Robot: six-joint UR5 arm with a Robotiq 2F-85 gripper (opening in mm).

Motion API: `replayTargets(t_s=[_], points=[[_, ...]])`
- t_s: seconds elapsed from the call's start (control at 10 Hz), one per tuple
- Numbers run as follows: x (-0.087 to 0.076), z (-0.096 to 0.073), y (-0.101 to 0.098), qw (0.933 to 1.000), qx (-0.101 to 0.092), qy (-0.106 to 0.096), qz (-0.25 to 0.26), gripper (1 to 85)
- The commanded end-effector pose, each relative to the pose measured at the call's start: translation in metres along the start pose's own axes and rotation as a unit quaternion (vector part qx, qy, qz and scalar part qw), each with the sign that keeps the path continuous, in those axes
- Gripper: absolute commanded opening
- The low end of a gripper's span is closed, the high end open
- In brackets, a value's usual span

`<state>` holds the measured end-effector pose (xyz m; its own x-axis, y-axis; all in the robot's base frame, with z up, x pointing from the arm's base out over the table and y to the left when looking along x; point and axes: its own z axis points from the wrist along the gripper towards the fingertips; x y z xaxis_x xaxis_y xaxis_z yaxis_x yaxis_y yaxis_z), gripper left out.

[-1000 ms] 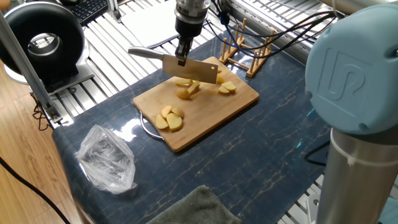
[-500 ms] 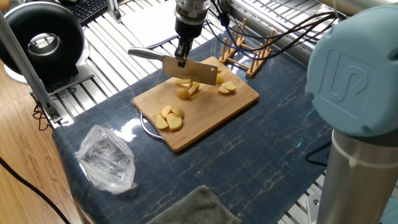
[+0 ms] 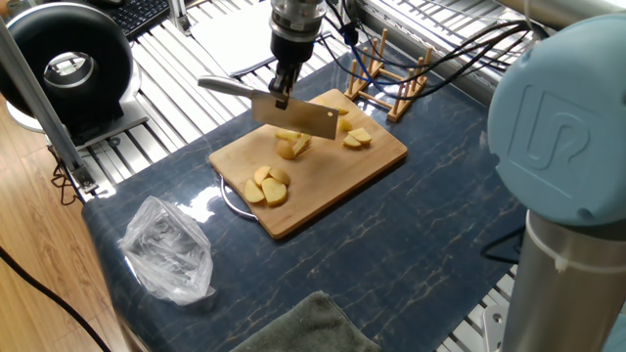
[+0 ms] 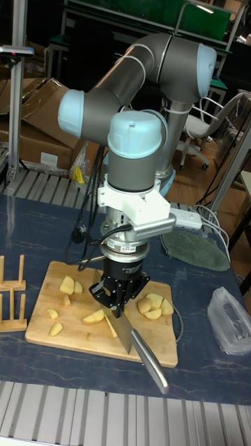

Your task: Chop the potatoes

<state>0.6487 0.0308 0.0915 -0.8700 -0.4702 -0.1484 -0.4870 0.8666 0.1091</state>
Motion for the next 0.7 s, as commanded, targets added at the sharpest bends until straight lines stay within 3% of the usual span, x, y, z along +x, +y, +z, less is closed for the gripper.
replayTargets(t_s=[0.0,0.3,0.6], points=[[-0.007,-0.001,0.018,0.9997,-0.006,-0.005,0.025,1.0],[-0.011,-0.011,-0.005,1.0,0.004,0.002,-0.007,1.0],[-0.016,-0.003,-0.032,0.9993,0.014,-0.006,-0.034,1.0]])
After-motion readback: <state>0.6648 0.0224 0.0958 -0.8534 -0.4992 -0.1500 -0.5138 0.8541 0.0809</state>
